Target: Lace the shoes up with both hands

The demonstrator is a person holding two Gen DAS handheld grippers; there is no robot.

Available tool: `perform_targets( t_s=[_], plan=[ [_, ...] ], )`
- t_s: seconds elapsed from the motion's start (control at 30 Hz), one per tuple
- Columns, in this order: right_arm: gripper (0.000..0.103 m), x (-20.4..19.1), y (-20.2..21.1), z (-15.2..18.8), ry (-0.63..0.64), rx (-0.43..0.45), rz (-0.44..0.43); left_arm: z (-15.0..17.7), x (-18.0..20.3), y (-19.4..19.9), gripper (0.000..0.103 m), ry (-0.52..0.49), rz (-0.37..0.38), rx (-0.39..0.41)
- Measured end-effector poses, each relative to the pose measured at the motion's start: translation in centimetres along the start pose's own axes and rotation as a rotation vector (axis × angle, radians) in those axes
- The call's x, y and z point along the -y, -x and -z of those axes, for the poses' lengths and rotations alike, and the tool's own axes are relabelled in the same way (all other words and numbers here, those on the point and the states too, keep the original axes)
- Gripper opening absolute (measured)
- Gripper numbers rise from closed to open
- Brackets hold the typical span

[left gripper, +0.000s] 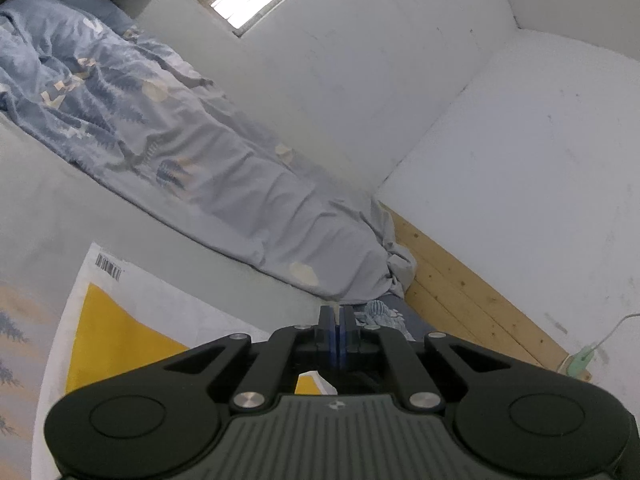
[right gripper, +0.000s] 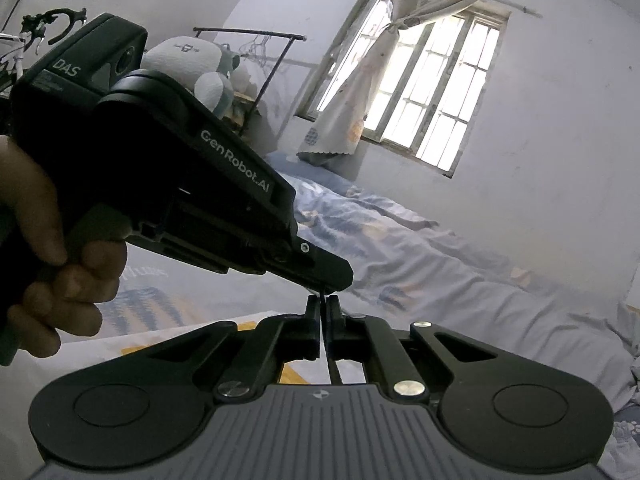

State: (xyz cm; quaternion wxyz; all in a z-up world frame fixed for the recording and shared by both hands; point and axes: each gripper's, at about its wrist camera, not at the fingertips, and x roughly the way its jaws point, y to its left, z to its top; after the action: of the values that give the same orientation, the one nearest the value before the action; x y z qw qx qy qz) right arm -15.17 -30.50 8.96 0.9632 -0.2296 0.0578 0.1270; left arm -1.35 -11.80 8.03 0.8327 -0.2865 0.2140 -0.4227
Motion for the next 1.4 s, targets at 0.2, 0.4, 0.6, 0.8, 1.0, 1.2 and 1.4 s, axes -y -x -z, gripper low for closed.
perform_targets(
  t_s=[0.2, 0.4, 0.6, 0.8, 1.0, 1.2, 1.4],
  plan=[
    [0.001, 0.9, 0.3, 0.0, -0.002, 0.011, 0.041, -0.3, 0.2, 0.8, 0.028, 0.003, -0.008, 0.043],
    [0.001, 6.4, 0.8, -0.3, -0.037, 0.017, 0.247, -0.8, -0.4, 0.9, 0.044, 0.005, -0.093, 0.01],
    [0.001, 8.0, 2.0, -0.3, 0.011, -0.022, 0.235, 0.9, -0.8, -0.8, 0.043, -0.064, -0.177, -0.192],
    [0.001, 3.6, 0.0, 0.6, 0.093, -0.156, -0.008, 2.6, -0.3, -1.9, 0.044, -0.158, -0.19, -0.347],
    [0.001, 1.8, -1.6, 1.4, 0.117, -0.262, -0.125, 3.6, -0.8, -2.1, 0.043, -0.187, -0.208, -0.4],
    [0.001, 0.2, -2.0, 1.9, 0.156, -0.314, -0.192, 3.6, -1.7, -2.3, 0.043, -0.149, -0.181, -0.404],
    [0.001, 0.6, -2.0, 1.9, 0.156, -0.293, -0.201, 3.9, -2.3, -2.5, 0.041, -0.108, -0.148, -0.428]
  ],
)
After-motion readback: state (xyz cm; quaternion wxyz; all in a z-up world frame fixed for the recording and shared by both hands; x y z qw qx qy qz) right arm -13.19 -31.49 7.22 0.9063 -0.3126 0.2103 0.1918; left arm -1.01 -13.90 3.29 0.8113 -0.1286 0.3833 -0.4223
